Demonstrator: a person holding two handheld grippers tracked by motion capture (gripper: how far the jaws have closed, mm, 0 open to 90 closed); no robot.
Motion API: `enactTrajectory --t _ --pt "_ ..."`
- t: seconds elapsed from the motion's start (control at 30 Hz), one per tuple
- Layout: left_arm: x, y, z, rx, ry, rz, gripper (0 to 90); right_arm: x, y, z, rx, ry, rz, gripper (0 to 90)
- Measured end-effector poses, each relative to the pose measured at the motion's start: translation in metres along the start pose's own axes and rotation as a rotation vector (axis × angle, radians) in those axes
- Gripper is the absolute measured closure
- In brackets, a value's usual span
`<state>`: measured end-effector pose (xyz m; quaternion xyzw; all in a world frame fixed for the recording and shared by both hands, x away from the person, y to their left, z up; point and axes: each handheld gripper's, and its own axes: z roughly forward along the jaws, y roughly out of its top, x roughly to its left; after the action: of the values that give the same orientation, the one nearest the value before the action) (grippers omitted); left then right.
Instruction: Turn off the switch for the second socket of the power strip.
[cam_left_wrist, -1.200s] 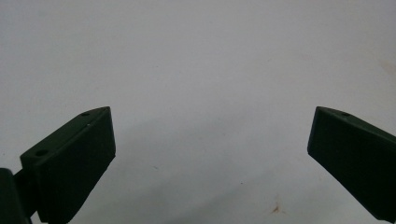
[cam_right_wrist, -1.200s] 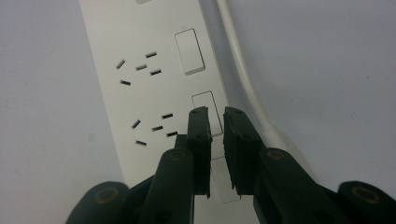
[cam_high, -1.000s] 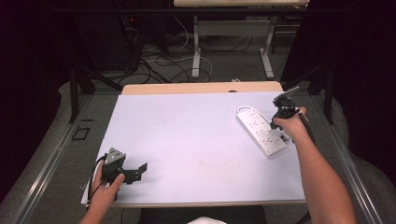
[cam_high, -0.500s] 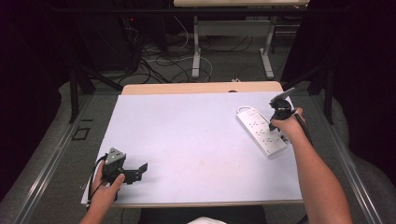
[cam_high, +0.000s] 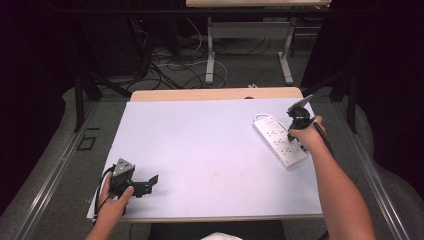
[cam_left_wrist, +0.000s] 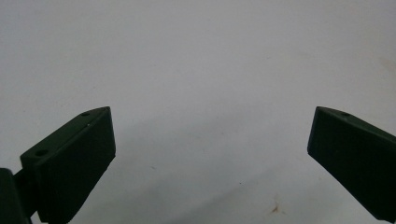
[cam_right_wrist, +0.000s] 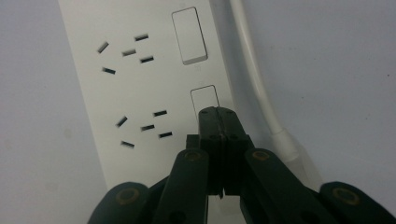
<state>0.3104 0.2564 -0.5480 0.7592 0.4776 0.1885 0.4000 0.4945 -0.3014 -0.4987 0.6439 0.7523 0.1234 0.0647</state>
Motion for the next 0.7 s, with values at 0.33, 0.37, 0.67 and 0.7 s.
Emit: enactTrajectory --t 0.33,0.37,0.67,0.7 --pt "0.0000 0.0000 0.0000 0.001 -0.001 0.002 1.0 0.0010 0.0001 0.0003 0.003 0.000 0.011 90.0" --pt "0.0000 0.0000 0.0000 0.001 -0.001 0.003 1.1 0.0010 -0.0007 0.0019 -0.026 -0.001 0.013 90.0" --pt "-0.0003 -0.0001 0.0003 0.003 -0.002 0.003 1.0 -0.0011 -0.0001 0.0013 -0.007 0.014 0.002 90.0" --pt "-0.0004 -0.0001 0.0003 0.003 -0.003 0.004 1.0 -0.0009 0.0001 0.0011 -0.002 0.010 0.003 90.0"
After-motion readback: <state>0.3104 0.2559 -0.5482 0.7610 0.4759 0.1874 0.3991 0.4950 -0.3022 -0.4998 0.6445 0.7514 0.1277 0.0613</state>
